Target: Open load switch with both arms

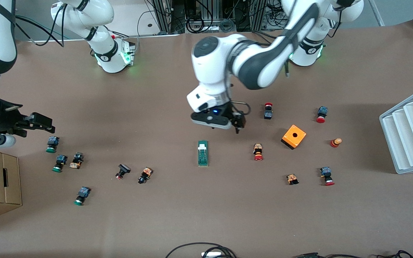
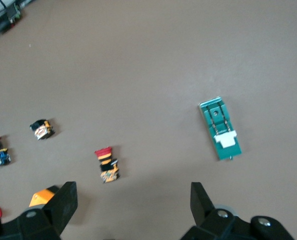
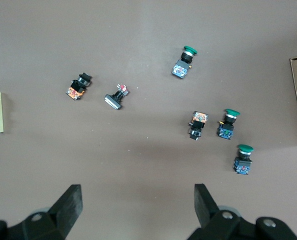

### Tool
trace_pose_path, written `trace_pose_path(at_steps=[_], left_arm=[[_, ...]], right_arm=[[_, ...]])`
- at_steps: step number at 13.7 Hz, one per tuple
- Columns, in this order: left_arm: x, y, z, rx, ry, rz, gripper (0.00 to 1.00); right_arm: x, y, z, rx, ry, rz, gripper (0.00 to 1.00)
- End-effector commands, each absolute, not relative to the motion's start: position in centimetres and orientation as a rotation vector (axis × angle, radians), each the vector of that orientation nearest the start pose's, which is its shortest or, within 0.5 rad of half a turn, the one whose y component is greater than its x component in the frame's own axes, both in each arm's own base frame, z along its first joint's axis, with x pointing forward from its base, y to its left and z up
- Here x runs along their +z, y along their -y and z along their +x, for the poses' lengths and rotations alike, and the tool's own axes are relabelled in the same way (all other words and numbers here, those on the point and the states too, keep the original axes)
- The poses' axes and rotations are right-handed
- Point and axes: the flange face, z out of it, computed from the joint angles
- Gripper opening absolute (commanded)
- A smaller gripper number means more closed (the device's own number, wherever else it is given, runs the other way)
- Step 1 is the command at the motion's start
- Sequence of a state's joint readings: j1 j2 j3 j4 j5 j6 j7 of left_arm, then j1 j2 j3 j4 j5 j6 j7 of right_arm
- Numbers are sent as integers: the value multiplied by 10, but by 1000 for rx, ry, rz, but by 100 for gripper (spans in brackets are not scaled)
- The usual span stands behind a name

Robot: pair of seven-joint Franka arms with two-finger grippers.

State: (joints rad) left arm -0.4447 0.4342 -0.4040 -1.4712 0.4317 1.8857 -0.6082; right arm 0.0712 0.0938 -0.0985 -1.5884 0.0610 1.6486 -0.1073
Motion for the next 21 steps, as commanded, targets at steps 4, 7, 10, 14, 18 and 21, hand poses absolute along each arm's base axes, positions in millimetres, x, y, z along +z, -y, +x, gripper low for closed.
trace_pose_path(at_steps=[4,7,10,14,18,21], left_arm=[[522,349,547,-38,-378,-3083,100],[546,297,562,-16,-325,-3088,100],[562,239,575,31,-354,-3069,100],[573,170,594,41,-328,-3159,100],[571,98,562,-16,-250,-3179,100],[564,70,549,-50,-157,-3174,100]], right_arm=[[564,32,586,79,82,-3099,100],[564,37,588,60,160,-3095,100],[566,23,588,69,191,-3094,100],[569,19,589,60,197,-3096,100],[565,19,593,58,195,-3099,100],[556,28,597,82,178,-3111,100]])
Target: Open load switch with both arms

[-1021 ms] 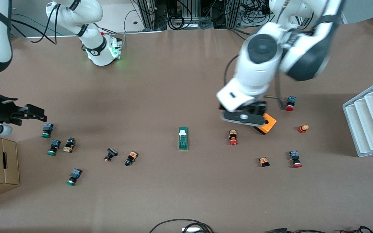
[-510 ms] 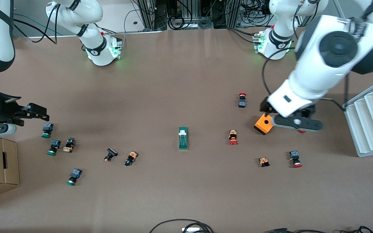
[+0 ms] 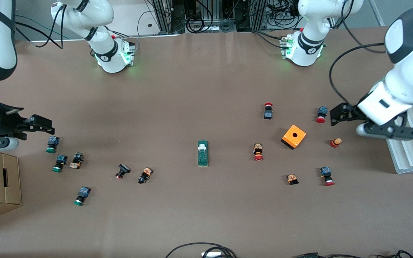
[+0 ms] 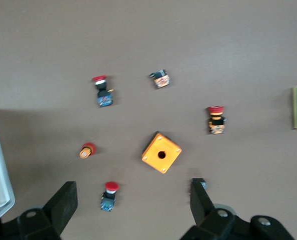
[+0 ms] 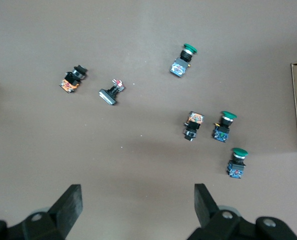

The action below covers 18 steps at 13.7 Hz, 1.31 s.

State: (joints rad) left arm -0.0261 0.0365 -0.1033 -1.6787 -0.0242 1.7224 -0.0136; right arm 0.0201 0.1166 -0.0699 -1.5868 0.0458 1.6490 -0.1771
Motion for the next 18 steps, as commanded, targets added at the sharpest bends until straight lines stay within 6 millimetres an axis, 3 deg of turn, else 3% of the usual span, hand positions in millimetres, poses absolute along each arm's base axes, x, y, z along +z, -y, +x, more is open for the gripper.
trace_pose_path(at_steps=[1,6,15,18], left_arm=[[563,61,549,-48,-131,-3173,100],[569,54,555,-33,-146,-3097,100],[572,60,556,-39,-156,-3106,100],[568,61,558,-29,-155,-3110,100]], right_arm=[[555,29,597,81,182,-3119,100],[555,41,598,75,157,-3139,100],[553,40,599,74,149,-3135,100],[556,43,598,65,63,-3140,100]])
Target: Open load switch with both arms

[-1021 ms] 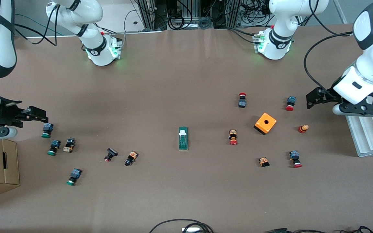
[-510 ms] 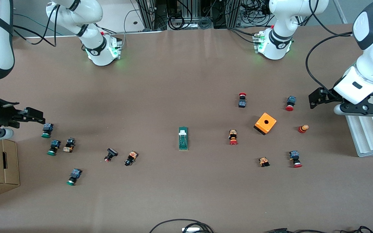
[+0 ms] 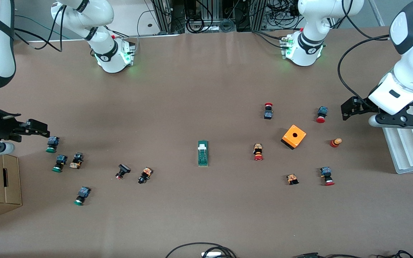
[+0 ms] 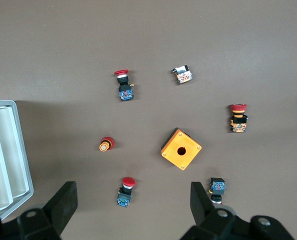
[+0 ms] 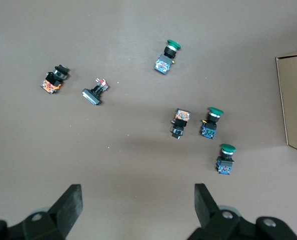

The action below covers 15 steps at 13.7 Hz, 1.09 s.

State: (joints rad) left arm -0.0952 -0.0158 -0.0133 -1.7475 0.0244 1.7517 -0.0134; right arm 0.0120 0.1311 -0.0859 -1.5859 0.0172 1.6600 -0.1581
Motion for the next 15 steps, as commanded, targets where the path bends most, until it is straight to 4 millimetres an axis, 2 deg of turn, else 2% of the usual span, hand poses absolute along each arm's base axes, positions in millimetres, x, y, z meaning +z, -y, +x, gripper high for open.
trace_pose_path(at_steps=[1,5,8,15], left_arm=[[571,62,558,-36,-157,-3110,100],[571,63,558,-39,-164,-3111,100],[571,62,558,-39,-167,-3111,100],[571,60,559,-36,-164,-3113,100]], right_arm=[[556,42,598,65,31,-3141,100],[562,43,594,61,20,-3148,100],[562,53,593,60,-7,-3147,100],[558,46,595,70,8,-3147,100]])
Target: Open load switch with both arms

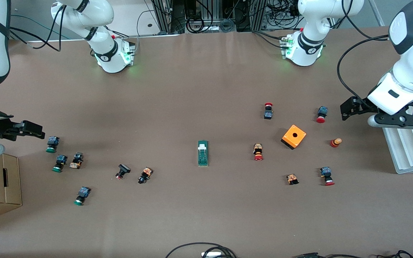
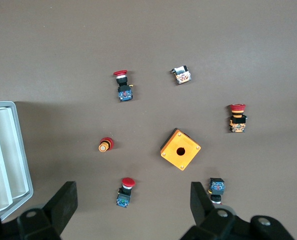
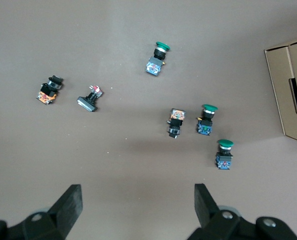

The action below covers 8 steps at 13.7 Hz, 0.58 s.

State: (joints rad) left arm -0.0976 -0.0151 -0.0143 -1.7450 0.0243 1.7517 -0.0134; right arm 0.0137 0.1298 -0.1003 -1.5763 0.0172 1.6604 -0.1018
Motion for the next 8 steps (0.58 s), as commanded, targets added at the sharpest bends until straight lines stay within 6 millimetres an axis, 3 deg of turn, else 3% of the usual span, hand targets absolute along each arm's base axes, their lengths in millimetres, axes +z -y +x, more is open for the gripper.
trace_pose_path(at_steps=[1,4,8], left_arm=[[571,60,559,-36,-164,-3113,100],[571,60,559,-36,-166,-3112,100],[571,60,559,-36,-166,-3114,100]], right_arm=[[558,50,595,65,-5,-3144,100],[560,51,583,43,-11,-3139,100],[567,51,584,57,-3,-3141,100]])
